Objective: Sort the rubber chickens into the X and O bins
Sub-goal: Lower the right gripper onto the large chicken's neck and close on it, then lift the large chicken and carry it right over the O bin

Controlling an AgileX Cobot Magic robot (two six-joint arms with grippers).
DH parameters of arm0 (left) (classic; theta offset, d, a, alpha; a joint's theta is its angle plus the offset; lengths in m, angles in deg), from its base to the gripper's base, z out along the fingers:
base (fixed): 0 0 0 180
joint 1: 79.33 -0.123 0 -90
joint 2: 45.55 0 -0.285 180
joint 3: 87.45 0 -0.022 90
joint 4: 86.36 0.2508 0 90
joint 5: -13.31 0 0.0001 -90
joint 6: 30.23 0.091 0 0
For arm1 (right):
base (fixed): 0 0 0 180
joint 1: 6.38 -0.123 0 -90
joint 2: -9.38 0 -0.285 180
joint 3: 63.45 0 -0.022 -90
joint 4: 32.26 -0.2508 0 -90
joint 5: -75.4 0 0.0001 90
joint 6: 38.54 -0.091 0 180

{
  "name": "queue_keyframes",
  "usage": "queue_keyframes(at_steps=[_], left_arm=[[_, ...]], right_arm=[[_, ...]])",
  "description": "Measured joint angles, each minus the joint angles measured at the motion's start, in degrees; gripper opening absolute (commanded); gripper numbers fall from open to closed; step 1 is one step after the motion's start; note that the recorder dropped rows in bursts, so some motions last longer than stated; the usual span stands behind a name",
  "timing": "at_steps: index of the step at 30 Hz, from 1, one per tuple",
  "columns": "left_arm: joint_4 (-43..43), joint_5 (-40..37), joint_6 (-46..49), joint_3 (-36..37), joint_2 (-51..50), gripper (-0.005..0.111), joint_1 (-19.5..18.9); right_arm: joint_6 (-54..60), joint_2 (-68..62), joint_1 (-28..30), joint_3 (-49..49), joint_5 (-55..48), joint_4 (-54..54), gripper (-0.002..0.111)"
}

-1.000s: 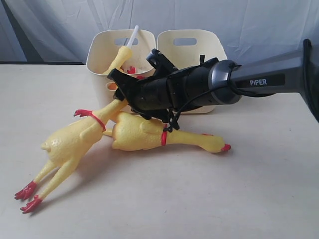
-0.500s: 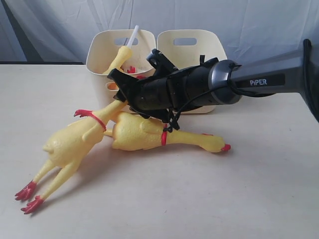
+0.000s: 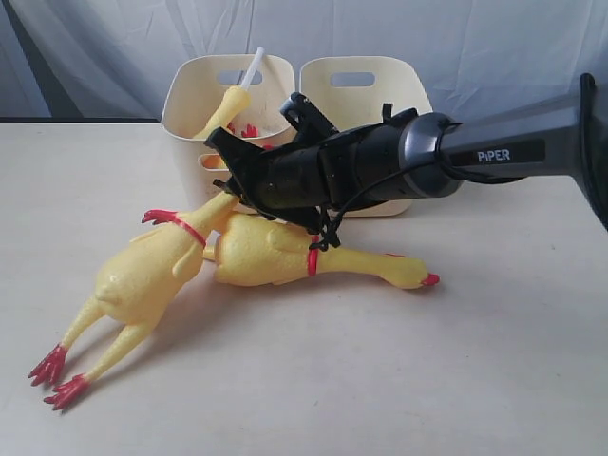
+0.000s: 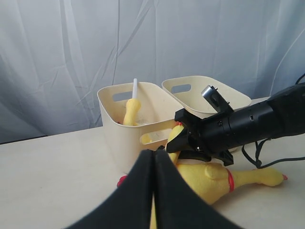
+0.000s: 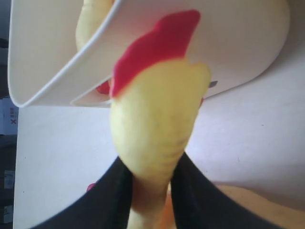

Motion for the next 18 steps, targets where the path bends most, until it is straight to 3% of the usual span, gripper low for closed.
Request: queue_keyframes(at_steps=[18], left_arm=[[0.0,0.0,0.0,0.0,0.0,0.0,0.0]], right_arm=[[0.0,1.7,-0.7,0.0,-5.3,0.0,-0.001]])
